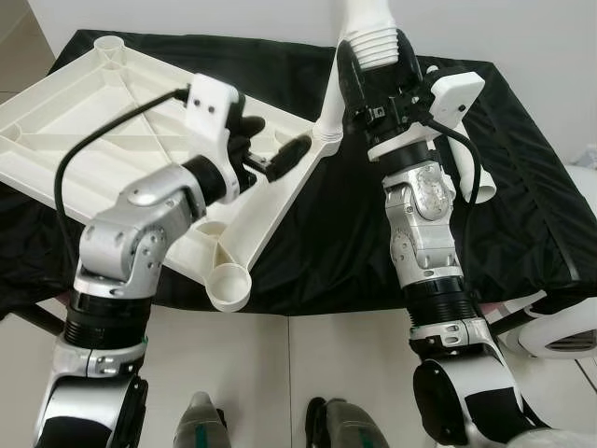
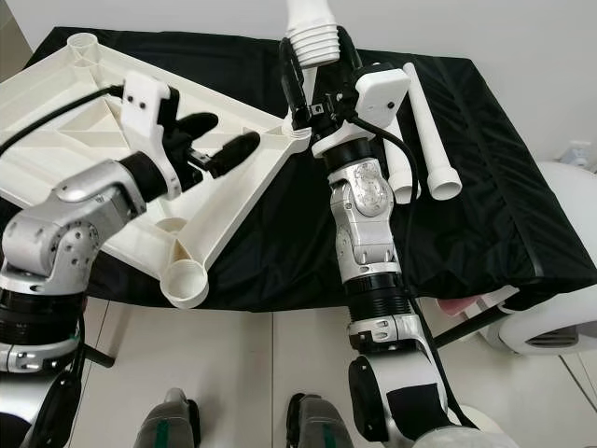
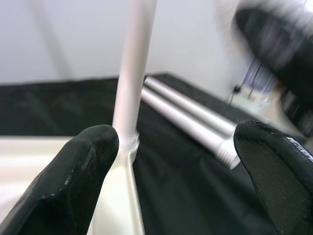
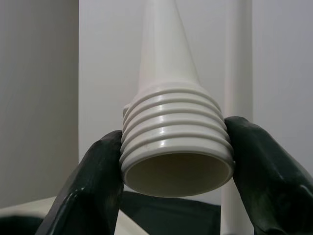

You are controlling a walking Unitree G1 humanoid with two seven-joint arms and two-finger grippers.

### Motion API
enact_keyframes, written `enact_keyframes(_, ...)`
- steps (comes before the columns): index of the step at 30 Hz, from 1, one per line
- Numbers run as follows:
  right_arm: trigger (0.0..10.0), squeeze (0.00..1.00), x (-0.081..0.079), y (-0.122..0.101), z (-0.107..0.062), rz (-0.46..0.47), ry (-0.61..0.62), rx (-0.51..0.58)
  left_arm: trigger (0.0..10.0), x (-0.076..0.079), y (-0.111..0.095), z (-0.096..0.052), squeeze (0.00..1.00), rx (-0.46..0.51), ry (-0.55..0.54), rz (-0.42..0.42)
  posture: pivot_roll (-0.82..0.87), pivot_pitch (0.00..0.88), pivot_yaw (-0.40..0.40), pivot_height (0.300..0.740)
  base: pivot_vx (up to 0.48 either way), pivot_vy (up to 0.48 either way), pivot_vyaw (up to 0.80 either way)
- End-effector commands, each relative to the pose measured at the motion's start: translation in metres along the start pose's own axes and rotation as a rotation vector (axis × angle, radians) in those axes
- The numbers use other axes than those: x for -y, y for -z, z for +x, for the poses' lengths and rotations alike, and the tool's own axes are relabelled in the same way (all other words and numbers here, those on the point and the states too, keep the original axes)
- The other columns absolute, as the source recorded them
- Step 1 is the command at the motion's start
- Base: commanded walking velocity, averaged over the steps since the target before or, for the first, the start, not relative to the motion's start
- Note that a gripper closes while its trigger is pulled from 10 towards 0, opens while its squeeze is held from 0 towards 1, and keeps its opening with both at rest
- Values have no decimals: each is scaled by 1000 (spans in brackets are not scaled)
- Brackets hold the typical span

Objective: Building children table

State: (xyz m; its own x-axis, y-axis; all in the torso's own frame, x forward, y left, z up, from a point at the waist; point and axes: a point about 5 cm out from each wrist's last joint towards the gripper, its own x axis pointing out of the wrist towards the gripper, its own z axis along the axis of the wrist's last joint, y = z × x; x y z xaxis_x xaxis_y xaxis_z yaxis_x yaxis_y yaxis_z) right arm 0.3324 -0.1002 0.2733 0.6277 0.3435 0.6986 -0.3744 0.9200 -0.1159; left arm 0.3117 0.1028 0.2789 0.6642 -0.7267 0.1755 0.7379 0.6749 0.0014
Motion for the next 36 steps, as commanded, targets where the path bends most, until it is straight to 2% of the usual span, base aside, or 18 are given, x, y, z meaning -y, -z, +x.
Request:
enact_keyframes(1, 10000, 0, -3, -1, -3, 3, -32, -1, 10000, 7, -3, 0, 0, 12, 170, -32, 55, 59, -44, 740, 0, 0, 0)
enact_keyframes(6, 10000, 0, -8, 6, -13, 16, -102, -51, 10000, 3, -13, 0, 0, 51, 219, -107, 51, 59, -49, 740, 0, 0, 0)
enact_keyframes(10, 10000, 0, -11, 12, -21, 22, -145, -92, 10000, 8, -24, 0, 0, 98, 297, -167, 51, 60, -55, 740, 0, 0, 0)
enact_keyframes(13, 10000, 0, -13, 15, -26, 28, -172, -114, 10000, 9, -24, 3, 0, 98, 332, -199, 49, 64, -62, 740, 0, 0, 0)
enact_keyframes(16, 10000, 0, -17, 19, -33, 36, -212, -144, 10000, 8, -23, 8, 0, 101, 373, -266, 48, 66, -68, 740, 0, 0, 0)
enact_keyframes(18, 10000, 0, -17, 19, -33, 36, -212, -144, 10000, 8, -23, 8, 0, 101, 373, -266, 48, 66, -68, 740, 0, 0, 0)
enact_keyframes(20, 10000, 0, -19, 20, -36, 39, -231, -157, 10000, 5, -28, 11, 0, 128, 389, -303, 47, 66, -73, 740, 0, 0, 0)
enact_keyframes(30, 10000, 0, -14, 30, -49, 32, -234, -222, 10000, -11, -36, 24, 0, 136, 353, -354, 40, 65, -76, 740, 0, 0, 0)
enact_keyframes(34, 10000, 0, -16, 33, -55, 21, -257, -241, 10000, -23, -37, 30, 0, 132, 310, -387, 35, 63, -75, 740, 0, 0, 0)
enact_keyframes(36, 10000, 0, -18, 34, -59, 16, -273, -255, 10000, -34, -36, 33, 0, 123, 261, -403, 35, 61, -72, 740, 0, 0, 0)
